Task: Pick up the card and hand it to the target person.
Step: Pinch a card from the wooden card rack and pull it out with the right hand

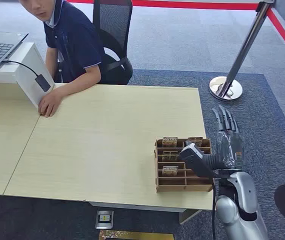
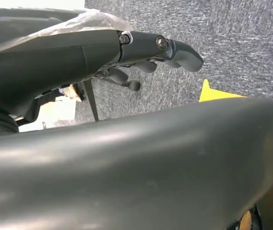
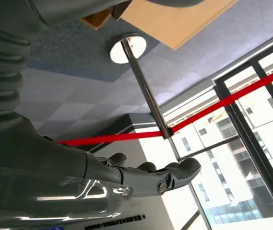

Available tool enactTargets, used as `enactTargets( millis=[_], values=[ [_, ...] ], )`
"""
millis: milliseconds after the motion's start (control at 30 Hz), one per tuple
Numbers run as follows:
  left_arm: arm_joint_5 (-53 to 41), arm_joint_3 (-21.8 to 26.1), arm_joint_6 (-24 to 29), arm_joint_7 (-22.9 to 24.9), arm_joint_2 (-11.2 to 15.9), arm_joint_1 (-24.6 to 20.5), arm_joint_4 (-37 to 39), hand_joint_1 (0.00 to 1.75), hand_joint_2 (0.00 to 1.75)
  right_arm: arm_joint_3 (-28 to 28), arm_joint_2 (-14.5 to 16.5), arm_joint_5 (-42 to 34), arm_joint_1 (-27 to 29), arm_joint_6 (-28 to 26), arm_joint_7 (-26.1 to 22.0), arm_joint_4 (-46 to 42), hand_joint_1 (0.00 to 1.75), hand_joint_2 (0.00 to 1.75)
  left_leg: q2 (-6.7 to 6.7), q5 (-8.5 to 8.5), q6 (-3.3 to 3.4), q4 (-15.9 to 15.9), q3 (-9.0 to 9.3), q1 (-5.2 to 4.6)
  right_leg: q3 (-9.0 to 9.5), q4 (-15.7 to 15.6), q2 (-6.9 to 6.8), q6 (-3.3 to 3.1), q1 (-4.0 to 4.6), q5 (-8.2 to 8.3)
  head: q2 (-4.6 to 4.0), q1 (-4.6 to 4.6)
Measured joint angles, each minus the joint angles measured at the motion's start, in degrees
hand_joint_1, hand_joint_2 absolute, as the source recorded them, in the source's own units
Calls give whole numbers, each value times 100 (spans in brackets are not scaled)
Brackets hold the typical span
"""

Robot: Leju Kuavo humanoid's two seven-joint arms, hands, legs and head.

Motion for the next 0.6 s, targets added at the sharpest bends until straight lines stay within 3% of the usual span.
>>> enactTargets(
  millis=[167, 600],
  values=[
    [-13, 0, -15, -11, 1, 0, 0, 0, 0, -1, -20, 100, 73, 87, 28, -22, 0, 175, 0, 0, 0, 0, 0, 0, 0, 0, 0, 0, 0, 0, 2, 1],
    [-41, 0, -36, -7, 27, 2, 0, 0, 0, 138, -148, 736, 103, 925, 279, 167, 0, 175, 0, 0, 0, 0, -1, 0, 0, 0, 0, 0, 0, 0, 1, 0]
  ],
)
